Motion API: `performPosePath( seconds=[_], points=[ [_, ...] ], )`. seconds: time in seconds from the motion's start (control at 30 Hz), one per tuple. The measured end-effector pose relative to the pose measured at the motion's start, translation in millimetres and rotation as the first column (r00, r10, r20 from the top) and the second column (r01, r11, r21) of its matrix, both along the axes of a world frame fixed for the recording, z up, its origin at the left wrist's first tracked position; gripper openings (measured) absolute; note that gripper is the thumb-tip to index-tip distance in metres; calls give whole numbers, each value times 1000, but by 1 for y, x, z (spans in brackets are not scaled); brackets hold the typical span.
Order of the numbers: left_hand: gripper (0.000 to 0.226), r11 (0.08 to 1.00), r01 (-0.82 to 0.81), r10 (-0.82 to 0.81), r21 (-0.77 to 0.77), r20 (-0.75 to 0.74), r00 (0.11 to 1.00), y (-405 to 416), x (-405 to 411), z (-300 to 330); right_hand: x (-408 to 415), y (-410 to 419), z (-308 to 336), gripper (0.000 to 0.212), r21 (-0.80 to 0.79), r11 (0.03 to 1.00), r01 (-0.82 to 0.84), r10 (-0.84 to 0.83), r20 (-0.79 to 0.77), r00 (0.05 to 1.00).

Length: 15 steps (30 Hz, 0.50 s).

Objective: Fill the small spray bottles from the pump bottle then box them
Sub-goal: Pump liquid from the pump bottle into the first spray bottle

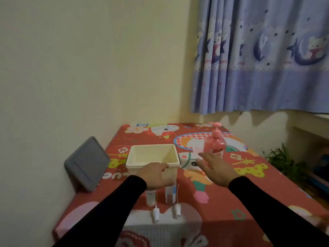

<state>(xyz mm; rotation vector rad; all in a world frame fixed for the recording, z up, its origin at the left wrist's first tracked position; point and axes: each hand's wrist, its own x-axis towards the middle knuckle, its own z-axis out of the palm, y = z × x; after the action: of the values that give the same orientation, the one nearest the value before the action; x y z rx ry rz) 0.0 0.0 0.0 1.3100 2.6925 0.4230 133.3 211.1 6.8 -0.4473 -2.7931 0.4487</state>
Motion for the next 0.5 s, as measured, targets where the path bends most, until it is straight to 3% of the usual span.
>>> performPosePath(
  seconds=[0.13, 0.27, 0.5],
  points=[
    [74, 1000, -11, 13, -29, 63, 998, 5, 1, -15, 3, 0, -12, 59, -1, 1000, 1, -1, 48, 999],
    [50, 999, -16, 18, -38, 40, 999, 12, -6, -27, 2, 5, -16, 55, 15, 1000, 11, -12, 49, 999],
    [51, 998, -6, 7, -55, 9, 1000, 17, -12, -31, -4, 16, -22, 56, -15, 999, 32, -31, 60, 998]
  ],
)
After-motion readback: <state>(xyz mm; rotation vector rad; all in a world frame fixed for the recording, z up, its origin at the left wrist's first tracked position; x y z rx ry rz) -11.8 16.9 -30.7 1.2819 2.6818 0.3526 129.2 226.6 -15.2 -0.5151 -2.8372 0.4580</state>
